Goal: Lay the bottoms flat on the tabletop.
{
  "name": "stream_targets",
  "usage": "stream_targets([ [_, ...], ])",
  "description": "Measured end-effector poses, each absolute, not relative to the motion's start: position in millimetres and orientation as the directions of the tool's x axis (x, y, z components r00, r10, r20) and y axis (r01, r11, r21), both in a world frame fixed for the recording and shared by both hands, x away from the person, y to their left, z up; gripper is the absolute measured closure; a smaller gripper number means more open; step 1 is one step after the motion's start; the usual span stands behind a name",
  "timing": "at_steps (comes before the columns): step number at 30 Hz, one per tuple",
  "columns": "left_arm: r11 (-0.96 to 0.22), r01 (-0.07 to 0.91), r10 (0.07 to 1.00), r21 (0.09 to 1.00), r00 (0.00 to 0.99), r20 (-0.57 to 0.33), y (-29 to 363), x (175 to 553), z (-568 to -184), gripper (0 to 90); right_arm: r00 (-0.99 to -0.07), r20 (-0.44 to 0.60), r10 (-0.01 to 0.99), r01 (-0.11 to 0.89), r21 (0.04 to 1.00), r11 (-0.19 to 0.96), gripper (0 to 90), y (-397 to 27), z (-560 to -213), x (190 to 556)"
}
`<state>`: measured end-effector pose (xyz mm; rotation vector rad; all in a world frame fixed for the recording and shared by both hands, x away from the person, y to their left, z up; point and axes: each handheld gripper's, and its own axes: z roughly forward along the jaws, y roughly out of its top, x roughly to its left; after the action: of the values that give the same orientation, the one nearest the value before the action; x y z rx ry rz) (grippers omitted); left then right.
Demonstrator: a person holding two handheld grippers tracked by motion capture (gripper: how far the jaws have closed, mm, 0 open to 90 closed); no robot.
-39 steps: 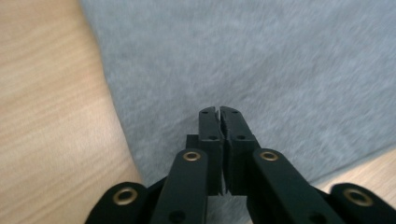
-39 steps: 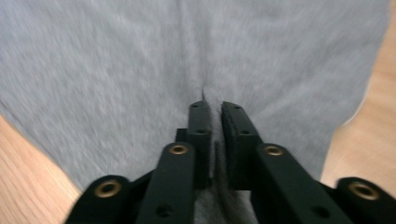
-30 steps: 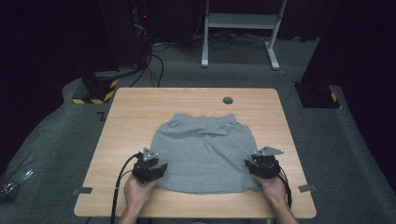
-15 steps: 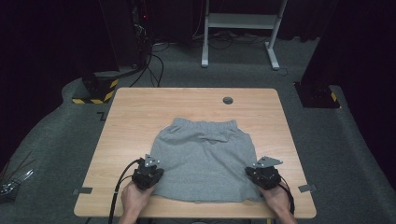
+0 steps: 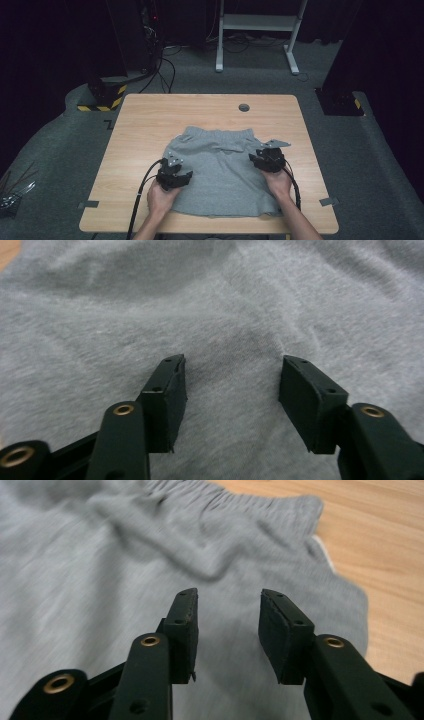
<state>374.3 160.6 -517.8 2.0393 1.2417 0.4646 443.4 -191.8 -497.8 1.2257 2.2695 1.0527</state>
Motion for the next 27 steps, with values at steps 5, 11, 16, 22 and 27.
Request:
stream_targets([
  [5, -0.282, 0.598, 0.878, 0.75, 0.477, -0.05, 163, 368, -523, 43.7, -0.534, 0.006, 0.846, 0.561, 0.75, 0.349, 51.9, -184, -503, 463],
  [11, -0.274, 0.589, 0.876, 0.76, 0.479, -0.055, 164, 365, -524, 44.2, -0.527, -0.009, 0.85, 0.567, 0.741, 0.36, 51.6, -165, -504, 483],
  [16, -0.288, 0.582, 0.873, 0.761, 0.485, -0.04, 163, 362, -525, 44.1, -0.526, -0.022, 0.85, 0.611, 0.685, 0.396, 64.4, -157, -511, 489],
  [22, -0.276, 0.583, 0.868, 0.764, 0.492, -0.062, 165, 358, -525, 44.2, -0.553, -0.079, 0.829, 0.578, 0.68, 0.451, 86.1, -158, -505, 492],
  [27, -0.291, 0.576, 0.861, 0.764, 0.507, -0.054, 164, 352, -525, 44.4, -0.476, -0.093, 0.875, 0.552, 0.743, 0.379, 86.3, -172, -497, 497],
])
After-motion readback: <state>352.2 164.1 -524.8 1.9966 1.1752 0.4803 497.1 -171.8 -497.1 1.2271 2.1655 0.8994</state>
